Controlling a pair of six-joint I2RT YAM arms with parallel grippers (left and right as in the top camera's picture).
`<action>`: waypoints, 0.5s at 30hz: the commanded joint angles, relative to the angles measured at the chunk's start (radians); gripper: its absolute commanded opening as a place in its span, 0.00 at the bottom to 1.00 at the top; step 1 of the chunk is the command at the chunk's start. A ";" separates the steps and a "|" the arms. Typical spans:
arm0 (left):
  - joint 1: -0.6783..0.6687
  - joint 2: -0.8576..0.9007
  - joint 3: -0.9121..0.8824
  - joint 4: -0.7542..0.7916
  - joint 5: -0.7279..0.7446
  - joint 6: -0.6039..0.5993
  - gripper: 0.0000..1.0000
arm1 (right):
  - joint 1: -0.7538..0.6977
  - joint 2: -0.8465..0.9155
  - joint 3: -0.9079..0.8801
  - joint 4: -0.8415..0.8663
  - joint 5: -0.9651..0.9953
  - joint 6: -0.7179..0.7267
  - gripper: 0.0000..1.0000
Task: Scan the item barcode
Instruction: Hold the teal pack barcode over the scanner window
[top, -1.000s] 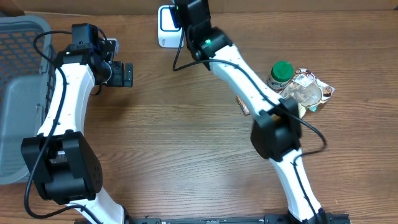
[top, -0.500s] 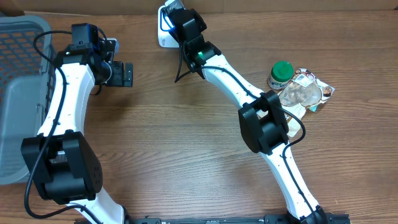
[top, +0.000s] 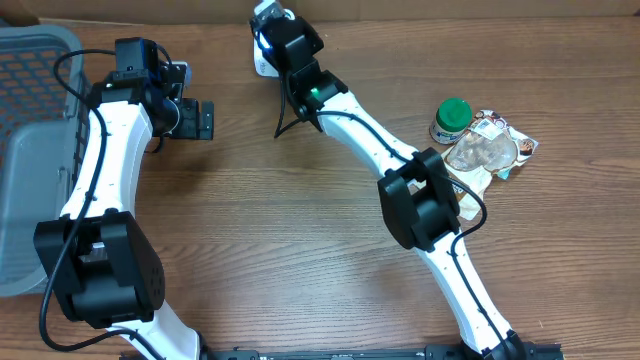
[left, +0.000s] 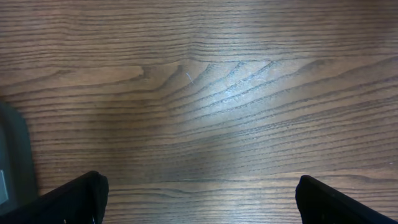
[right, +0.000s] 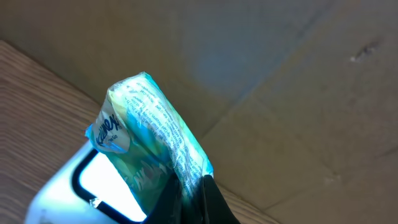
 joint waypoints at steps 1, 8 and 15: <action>0.002 -0.008 0.009 0.002 0.011 0.011 0.99 | 0.009 -0.012 0.008 0.007 0.003 -0.001 0.04; 0.002 -0.008 0.010 0.002 0.011 0.011 0.99 | 0.007 -0.013 0.008 0.000 -0.014 -0.014 0.04; 0.002 -0.008 0.010 0.002 0.011 0.011 0.99 | -0.023 -0.011 0.008 -0.011 -0.088 -0.063 0.04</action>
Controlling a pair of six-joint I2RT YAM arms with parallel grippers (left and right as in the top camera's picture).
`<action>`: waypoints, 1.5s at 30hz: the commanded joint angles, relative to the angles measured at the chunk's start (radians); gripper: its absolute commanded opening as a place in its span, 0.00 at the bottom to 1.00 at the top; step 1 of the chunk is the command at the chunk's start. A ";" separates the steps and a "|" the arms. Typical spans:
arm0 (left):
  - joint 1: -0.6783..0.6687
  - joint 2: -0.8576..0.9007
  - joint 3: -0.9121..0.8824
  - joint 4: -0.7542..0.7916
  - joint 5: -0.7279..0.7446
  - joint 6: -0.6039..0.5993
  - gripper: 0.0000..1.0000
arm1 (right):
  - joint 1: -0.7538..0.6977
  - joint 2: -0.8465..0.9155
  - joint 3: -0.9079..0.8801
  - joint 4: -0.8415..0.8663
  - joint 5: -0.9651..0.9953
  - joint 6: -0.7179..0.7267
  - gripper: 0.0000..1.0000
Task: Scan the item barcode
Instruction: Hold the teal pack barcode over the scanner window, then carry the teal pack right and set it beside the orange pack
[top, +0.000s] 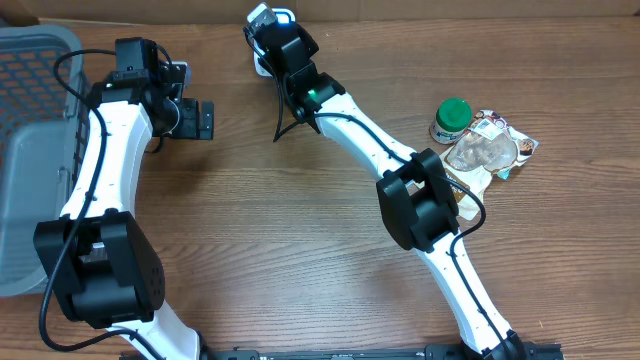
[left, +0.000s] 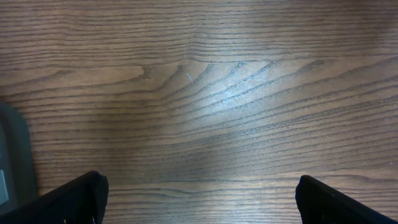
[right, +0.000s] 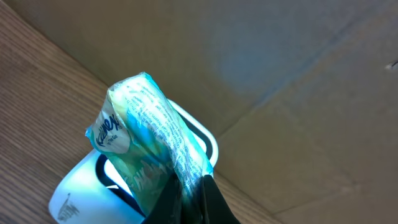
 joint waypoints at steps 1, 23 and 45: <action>0.002 -0.008 0.009 0.002 0.011 0.011 0.99 | -0.024 -0.011 0.008 0.019 -0.036 -0.031 0.04; 0.002 -0.008 0.009 0.002 0.011 0.011 0.99 | -0.026 -0.351 0.008 -0.261 -0.238 0.307 0.04; 0.002 -0.008 0.010 0.002 0.011 0.011 0.99 | -0.216 -0.853 -0.001 -1.554 -0.244 1.102 0.04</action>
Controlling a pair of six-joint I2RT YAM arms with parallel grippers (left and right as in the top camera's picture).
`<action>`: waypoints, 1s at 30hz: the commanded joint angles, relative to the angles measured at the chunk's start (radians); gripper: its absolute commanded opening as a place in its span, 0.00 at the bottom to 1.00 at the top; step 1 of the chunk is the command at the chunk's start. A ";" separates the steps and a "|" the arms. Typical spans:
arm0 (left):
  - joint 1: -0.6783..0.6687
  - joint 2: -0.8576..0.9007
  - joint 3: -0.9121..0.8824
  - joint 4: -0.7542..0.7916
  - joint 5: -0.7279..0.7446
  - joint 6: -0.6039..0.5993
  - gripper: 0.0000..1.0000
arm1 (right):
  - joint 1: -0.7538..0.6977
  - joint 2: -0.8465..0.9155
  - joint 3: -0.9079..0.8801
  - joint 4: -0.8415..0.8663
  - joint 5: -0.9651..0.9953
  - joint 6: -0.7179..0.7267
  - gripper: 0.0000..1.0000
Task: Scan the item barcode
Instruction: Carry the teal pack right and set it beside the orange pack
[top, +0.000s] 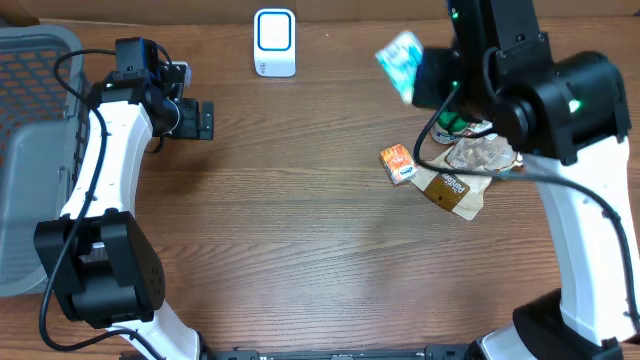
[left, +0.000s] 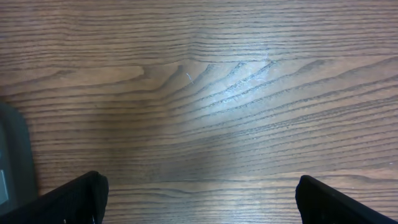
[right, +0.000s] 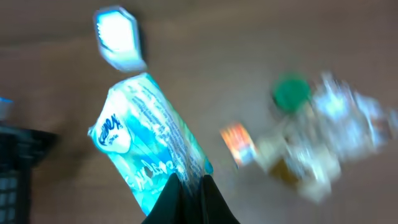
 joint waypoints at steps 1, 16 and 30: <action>0.002 -0.008 0.010 0.002 0.011 0.011 1.00 | -0.024 0.040 -0.021 -0.055 -0.003 0.136 0.04; 0.002 -0.008 0.010 0.002 0.011 0.011 1.00 | -0.050 0.058 -0.666 0.336 -0.021 0.219 0.04; 0.002 -0.008 0.010 0.002 0.011 0.011 1.00 | -0.138 0.057 -0.853 0.487 -0.025 0.211 0.33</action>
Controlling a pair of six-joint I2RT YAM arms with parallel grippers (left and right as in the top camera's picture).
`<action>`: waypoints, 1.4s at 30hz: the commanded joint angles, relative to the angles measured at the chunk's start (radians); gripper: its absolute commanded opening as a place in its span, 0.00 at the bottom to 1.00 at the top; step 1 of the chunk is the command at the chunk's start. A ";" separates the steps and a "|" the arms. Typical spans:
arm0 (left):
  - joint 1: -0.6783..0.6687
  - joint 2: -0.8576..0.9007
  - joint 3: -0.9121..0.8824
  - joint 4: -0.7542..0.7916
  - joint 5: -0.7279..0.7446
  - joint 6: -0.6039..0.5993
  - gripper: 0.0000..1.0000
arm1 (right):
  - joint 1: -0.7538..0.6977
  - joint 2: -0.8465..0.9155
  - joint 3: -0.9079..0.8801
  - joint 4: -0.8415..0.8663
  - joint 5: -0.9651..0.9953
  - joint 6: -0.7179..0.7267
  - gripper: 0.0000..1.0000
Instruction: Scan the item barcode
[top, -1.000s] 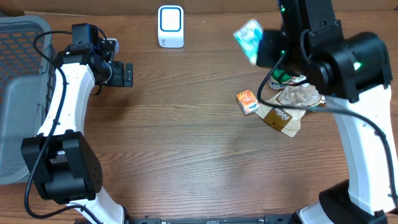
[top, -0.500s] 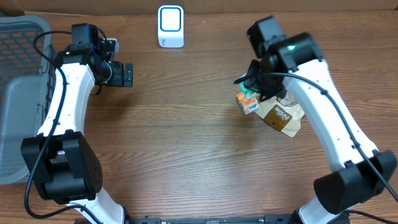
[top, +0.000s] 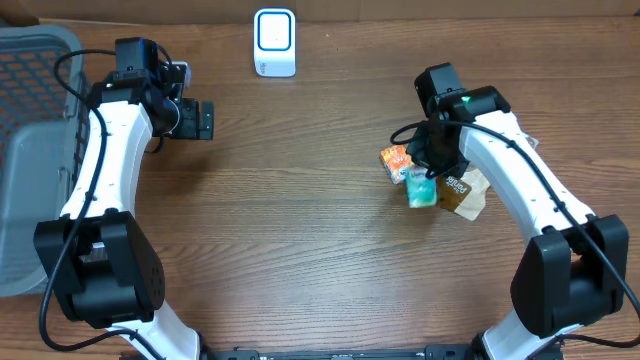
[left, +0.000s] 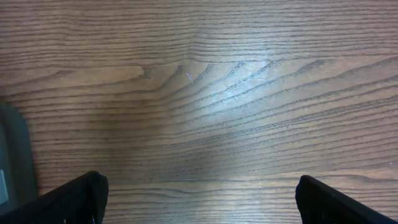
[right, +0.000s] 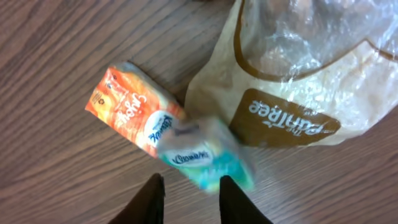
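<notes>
The teal tissue pack (top: 421, 189) lies on the table beside an orange tissue pack (top: 396, 162). In the right wrist view the teal tissue pack (right: 206, 155) is blurred, just ahead of my right gripper (right: 189, 200), whose fingers stand apart with nothing between them. Overhead, my right gripper (top: 430, 165) hovers over the two packs. The white barcode scanner (top: 274, 42) stands at the table's far edge. At the far left my left gripper (top: 203, 120) is open and empty; its fingertips (left: 78, 198) show wide apart over bare wood.
A brown-and-clear bread bag (right: 292, 93) lies right of the packs, with more wrappers (top: 470, 190) under my right arm. A grey basket (top: 30, 150) takes up the table's left edge.
My right gripper was held high near the pile, shut on the teal tissue pack. It is now low over the table and open, and the pack lies beside the orange pack.
My right gripper first held the teal tissue pack against the scanner at the far edge, and still did half a second later. Then it held the pack over by the pile at the right. Now the pack is released there. My left arm stayed still throughout.
</notes>
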 joint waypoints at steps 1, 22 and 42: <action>0.002 -0.008 0.010 0.002 0.011 0.011 1.00 | -0.002 -0.012 0.008 0.005 0.006 -0.008 0.38; 0.002 -0.008 0.009 0.002 0.011 0.011 1.00 | 0.099 -0.246 0.594 -0.452 -0.027 -0.192 1.00; 0.002 -0.008 0.009 0.002 0.011 0.011 0.99 | 0.105 -0.447 0.594 -0.517 0.029 -0.185 1.00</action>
